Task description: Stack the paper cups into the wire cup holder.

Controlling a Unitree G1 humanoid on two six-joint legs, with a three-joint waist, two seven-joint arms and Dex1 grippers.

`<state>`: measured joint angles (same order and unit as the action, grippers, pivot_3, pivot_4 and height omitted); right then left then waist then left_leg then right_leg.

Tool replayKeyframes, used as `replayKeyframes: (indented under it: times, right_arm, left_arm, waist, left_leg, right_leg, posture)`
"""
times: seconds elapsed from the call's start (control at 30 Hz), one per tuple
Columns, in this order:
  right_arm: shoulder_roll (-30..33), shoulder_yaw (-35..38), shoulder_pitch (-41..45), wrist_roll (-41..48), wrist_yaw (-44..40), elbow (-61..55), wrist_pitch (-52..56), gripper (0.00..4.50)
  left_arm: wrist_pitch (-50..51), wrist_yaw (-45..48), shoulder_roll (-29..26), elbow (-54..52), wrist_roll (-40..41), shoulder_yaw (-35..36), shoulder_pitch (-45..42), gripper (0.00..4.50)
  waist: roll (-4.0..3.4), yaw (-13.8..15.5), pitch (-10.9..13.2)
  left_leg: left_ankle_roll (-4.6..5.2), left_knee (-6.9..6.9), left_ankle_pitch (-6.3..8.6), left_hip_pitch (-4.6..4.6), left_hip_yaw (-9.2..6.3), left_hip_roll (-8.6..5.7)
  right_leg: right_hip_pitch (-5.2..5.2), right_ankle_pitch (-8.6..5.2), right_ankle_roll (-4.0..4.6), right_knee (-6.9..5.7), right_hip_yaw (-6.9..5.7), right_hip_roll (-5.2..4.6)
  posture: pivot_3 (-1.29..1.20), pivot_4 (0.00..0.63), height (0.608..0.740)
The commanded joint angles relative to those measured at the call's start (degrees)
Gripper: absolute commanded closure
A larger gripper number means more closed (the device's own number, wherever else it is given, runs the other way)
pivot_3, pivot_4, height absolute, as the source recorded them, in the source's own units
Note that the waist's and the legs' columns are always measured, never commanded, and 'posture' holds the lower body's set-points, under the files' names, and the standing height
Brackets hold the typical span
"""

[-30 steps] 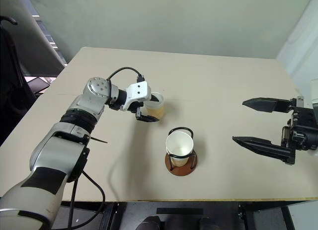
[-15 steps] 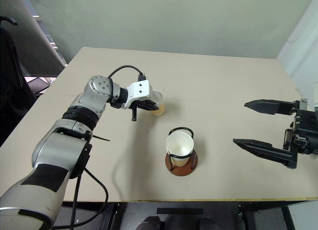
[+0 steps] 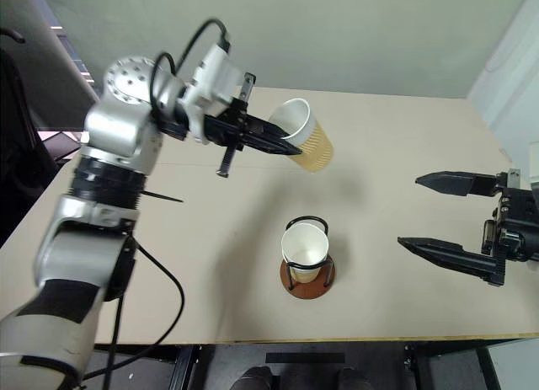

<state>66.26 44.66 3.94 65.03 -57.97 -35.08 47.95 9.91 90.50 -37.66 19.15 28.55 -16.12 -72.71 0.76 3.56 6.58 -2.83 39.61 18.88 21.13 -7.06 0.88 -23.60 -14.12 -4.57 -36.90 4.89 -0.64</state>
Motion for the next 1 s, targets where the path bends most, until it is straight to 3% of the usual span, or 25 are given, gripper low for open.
replayKeyframes:
  times: [0.03, 0.2, 1.0]
  right_arm:
    - [1.26, 3.53, 0.12, -0.25, -1.01, 0.08, -0.12, 0.0]
    - [0.5, 4.77, -1.16, -0.12, -0.44, -1.19, 0.37, 0.0]
    - [-0.02, 4.26, -2.02, -0.18, 2.68, -3.03, 0.09, 0.0]
  left_arm:
    - [2.16, 2.0, -4.74, -8.72, 9.61, -5.77, 2.45, 4.46]
    - [2.08, 2.0, -8.9, -13.02, 15.26, -10.86, 3.26, 4.46]
    - [-9.71, 2.0, -9.31, -9.56, 7.73, -25.38, 3.02, 4.46]
  waist:
    - [-0.06, -0.17, -0.03]
    - [-0.06, -0.24, -0.03]
    - [-0.09, -0.29, -0.04]
  left_leg:
    - [0.04, 0.02, 0.02, -0.16, -0.01, -0.06]
    - [0.2, 0.33, -0.02, -0.21, -0.3, 0.16]
    - [0.47, 0.34, 0.11, -0.11, -0.35, -0.08]
  right_leg:
    - [0.09, -0.03, -0.04, -0.02, 0.03, -0.06]
    - [0.29, 0.02, -0.12, -0.1, 0.05, -0.22]
    - [0.36, -0.01, -0.08, 0.03, 0.17, -0.66]
  posture:
    - [0.0, 0.15, 0.74]
    - [0.0, 0.15, 0.74]
    - [0.0, 0.15, 0.74]
